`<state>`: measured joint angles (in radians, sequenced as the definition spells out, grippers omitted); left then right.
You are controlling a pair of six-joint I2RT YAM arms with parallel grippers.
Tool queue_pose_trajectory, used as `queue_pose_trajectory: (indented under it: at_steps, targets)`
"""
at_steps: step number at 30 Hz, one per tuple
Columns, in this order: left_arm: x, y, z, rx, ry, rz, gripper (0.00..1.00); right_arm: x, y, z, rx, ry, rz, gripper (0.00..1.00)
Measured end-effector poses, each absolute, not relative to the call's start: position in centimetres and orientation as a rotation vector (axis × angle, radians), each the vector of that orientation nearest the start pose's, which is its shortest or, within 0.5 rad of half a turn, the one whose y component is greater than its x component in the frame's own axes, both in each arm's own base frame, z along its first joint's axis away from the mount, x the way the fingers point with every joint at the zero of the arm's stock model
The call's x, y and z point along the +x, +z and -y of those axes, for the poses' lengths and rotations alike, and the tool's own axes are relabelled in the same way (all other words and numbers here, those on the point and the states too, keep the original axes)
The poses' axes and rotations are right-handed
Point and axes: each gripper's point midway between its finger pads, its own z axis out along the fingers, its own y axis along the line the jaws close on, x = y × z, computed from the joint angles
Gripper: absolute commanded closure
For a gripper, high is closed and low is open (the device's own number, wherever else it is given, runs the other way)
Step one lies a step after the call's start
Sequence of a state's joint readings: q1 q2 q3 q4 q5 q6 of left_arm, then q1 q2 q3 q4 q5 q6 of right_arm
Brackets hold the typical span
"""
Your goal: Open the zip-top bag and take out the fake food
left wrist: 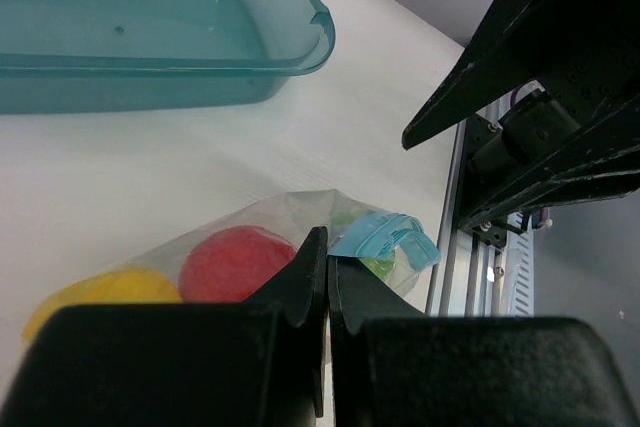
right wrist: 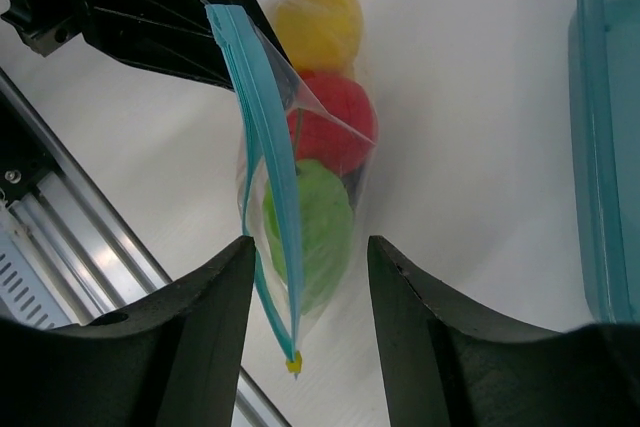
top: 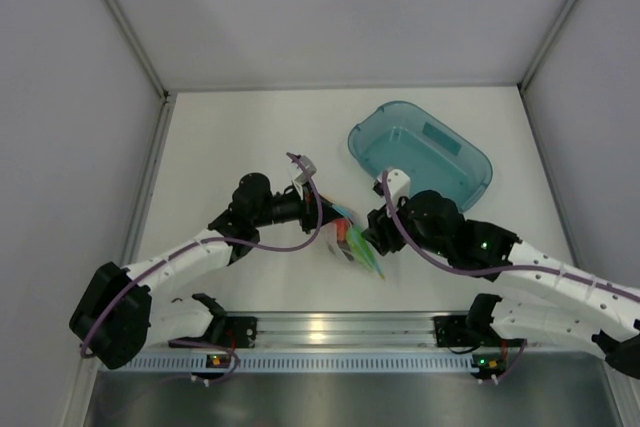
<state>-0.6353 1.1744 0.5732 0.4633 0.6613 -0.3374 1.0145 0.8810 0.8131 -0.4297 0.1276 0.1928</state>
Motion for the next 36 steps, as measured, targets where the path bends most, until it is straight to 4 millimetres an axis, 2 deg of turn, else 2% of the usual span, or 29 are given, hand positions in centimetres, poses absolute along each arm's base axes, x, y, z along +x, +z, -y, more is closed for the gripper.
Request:
queue_pose_trajectory:
  at_steps: [8, 12, 15, 17, 18, 19, 24, 27, 31, 34, 35, 36]
  targets:
    - [21.1, 20.1, 30.4, 0.790, -1.264, -1.677, 1.00, 17.6, 18.5, -25.7, -0.799, 0.571, -2.032, 0.52]
    - [21.0, 20.1, 30.4, 0.793, -1.269, -1.676, 1.00, 18.0, 18.3, -25.9, -0.791, 0.558, -2.031, 0.60]
    - [21.0, 20.2, 30.4, 0.791, -1.271, -1.678, 1.00, 18.6, 17.8, -25.9, -0.779, 0.523, -2.041, 0.69]
    - [21.0, 20.2, 30.4, 0.788, -1.274, -1.680, 1.00, 18.8, 17.4, -25.9, -0.773, 0.508, -2.042, 0.84]
    - [21.0, 20.2, 30.4, 0.789, -1.277, -1.680, 1.00, 18.9, 17.2, -25.8, -0.769, 0.502, -2.046, 0.98]
    - [21.0, 20.2, 30.3, 0.789, -1.281, -1.681, 1.00, 19.0, 17.0, -25.8, -0.762, 0.497, -2.048, 1.00]
    - [21.6, 20.7, 30.6, 0.802, -1.295, -1.692, 1.00, 19.6, 17.3, -25.7, -0.713, 0.485, -2.037, 1.00]
    - [23.4, 21.1, 31.3, 0.794, -1.295, -1.729, 1.00, 19.7, 17.7, -25.5, -0.665, 0.492, -2.039, 1.00]
    - [25.6, 20.7, 32.3, 0.786, -1.288, -1.816, 1.00, 20.0, 17.9, -25.4, -0.557, 0.503, -2.064, 1.00]
    - [27.2, 20.1, 33.1, 0.785, -1.258, -1.896, 0.86, 20.4, 18.3, -25.3, -0.442, 0.519, -2.086, 1.00]
    - [27.7, 20.0, 33.3, 0.780, -1.244, -1.918, 0.65, 20.6, 18.4, -25.3, -0.398, 0.523, -2.089, 1.00]
    - [28.3, 19.9, 33.4, 0.780, -1.226, -1.936, 0.51, 20.7, 18.5, -25.2, -0.368, 0.525, -2.092, 1.00]
